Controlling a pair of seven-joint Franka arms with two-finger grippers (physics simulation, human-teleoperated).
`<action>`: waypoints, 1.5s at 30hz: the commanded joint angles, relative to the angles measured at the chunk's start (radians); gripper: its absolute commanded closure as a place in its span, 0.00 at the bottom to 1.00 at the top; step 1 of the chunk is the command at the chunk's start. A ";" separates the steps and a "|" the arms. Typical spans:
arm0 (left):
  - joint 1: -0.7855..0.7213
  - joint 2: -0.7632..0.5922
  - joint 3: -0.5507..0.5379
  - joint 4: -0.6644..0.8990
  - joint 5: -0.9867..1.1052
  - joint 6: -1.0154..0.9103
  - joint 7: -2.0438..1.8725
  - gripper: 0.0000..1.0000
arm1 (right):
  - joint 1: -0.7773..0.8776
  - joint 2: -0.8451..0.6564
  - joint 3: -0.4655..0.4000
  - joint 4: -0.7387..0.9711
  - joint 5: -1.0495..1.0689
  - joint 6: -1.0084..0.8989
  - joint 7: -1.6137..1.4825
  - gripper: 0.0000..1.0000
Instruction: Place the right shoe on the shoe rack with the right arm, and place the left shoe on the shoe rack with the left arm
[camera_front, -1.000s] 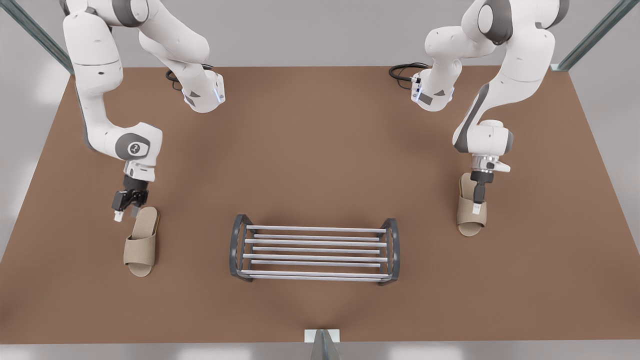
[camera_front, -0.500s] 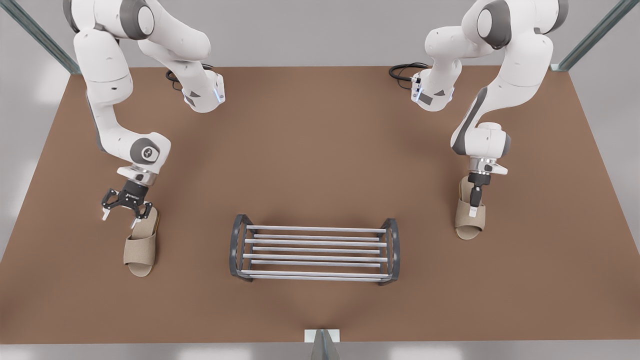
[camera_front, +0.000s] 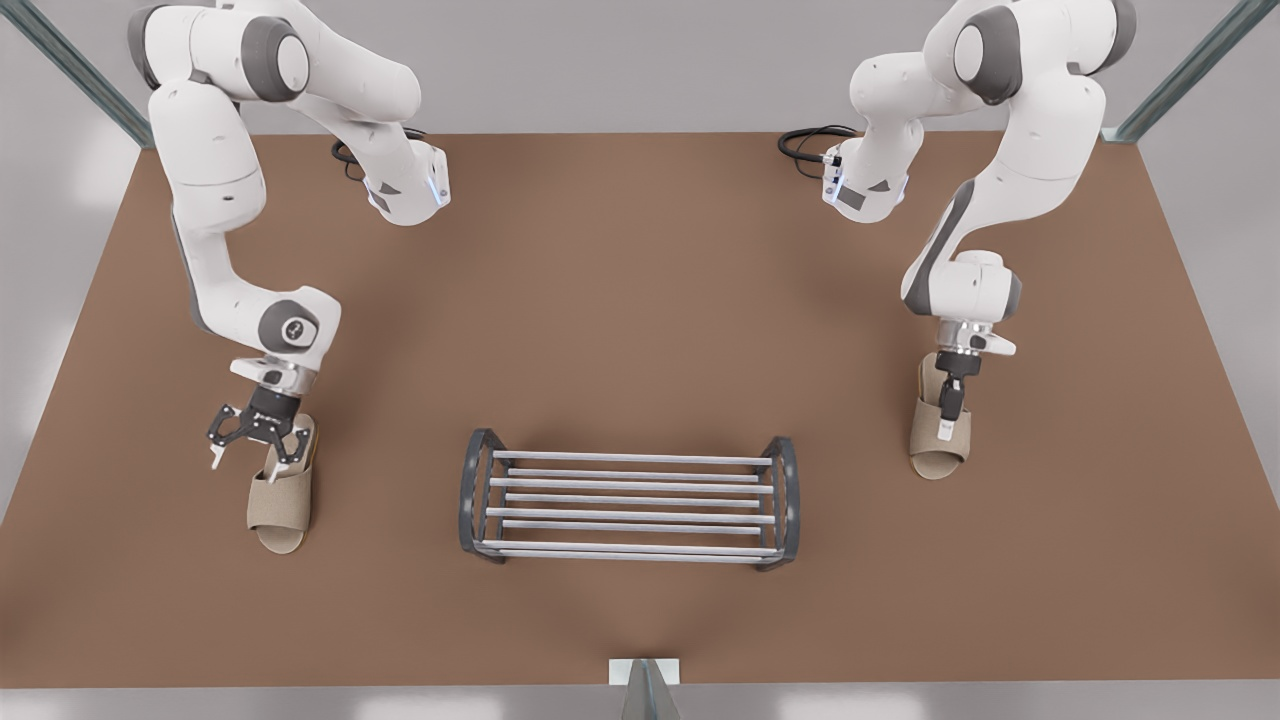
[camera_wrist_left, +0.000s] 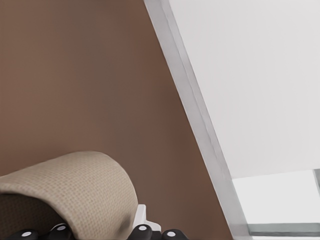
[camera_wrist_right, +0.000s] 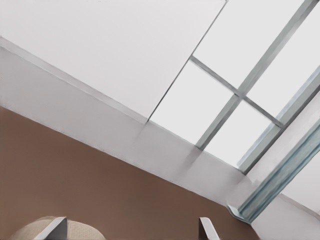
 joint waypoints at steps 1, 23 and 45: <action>0.002 0.000 0.000 0.001 0.000 0.001 -0.040 0.46 | -0.006 -0.008 0.024 0.025 -1.070 0.224 0.106 0.02; 0.002 -0.149 -0.124 0.239 0.270 0.334 -0.958 0.79 | -0.115 -0.051 0.156 0.156 -0.979 0.688 -0.116 0.02; -0.626 0.158 -0.325 1.047 0.646 1.156 -1.560 0.79 | -0.112 -0.082 -0.046 -0.113 -1.183 -0.010 -0.038 0.00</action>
